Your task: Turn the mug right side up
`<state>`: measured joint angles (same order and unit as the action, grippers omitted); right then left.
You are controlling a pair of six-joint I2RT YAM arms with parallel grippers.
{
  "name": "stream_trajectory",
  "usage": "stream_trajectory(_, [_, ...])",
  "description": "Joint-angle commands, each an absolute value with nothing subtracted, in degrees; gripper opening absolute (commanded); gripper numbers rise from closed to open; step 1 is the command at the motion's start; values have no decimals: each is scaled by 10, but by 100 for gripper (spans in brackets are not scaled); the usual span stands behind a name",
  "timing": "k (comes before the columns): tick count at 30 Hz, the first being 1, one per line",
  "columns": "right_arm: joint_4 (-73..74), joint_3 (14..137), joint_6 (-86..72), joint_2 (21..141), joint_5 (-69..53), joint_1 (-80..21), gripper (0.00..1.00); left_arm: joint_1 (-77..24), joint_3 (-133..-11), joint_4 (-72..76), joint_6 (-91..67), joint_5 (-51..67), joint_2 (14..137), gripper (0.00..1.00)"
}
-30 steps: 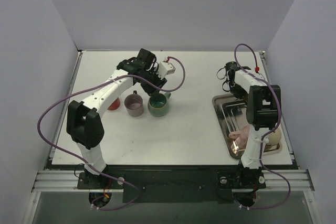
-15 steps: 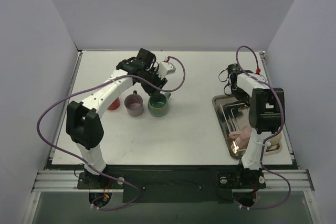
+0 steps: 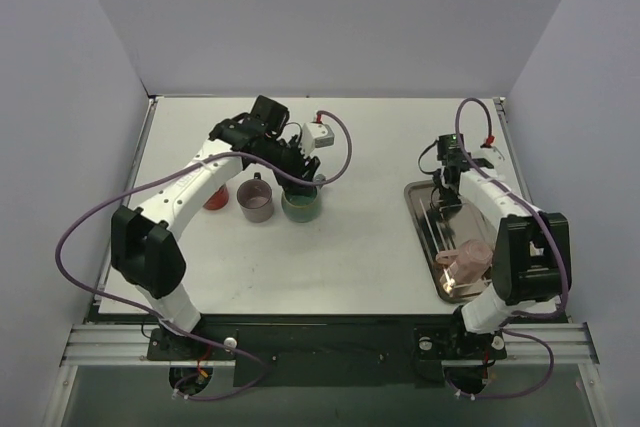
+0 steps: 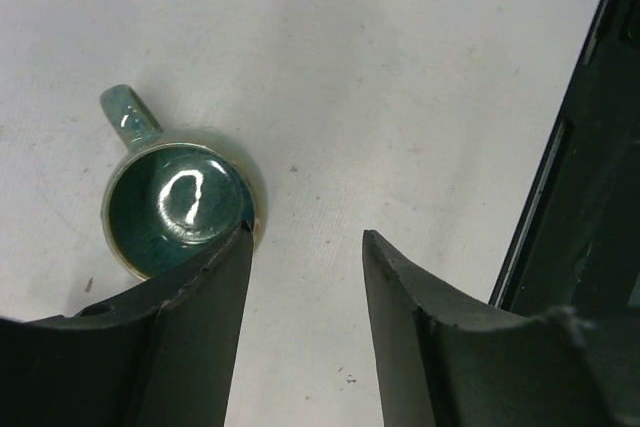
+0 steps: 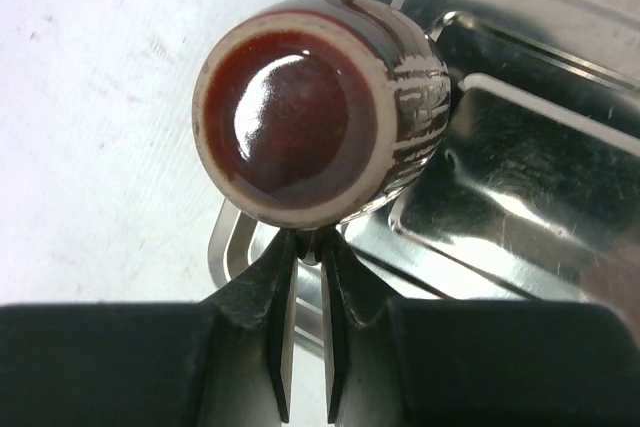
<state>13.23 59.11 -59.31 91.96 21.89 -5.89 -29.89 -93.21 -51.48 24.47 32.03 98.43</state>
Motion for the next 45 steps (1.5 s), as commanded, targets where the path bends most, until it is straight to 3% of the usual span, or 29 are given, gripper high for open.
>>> stream_trajectory(1, [92,572,-579,843,180,-88,0,-302,-886,-462,262,399,936,59])
stream_trajectory(4, [98,574,-569,785,175,-120,0,-305,-796,-355,252,391,891,61])
stream_trajectory(11, [119,587,-556,692,110,-213,0,-316,-481,99,284,352,710,68])
stream_trajectory(16, [173,637,-527,666,73,-309,0,-330,-351,286,344,345,634,68])
stream_trajectory(20, [203,675,-521,656,76,-399,0,-365,-247,474,401,272,594,67])
stream_trajectory(29, [164,693,-577,639,89,-521,0,-431,-138,654,543,138,549,68])
stream_trajectory(39, [126,729,-595,672,64,-587,0,-467,-104,825,678,100,600,72])
stream_trajectory(45, [125,753,-590,689,60,-606,0,-482,-116,799,702,91,611,72])
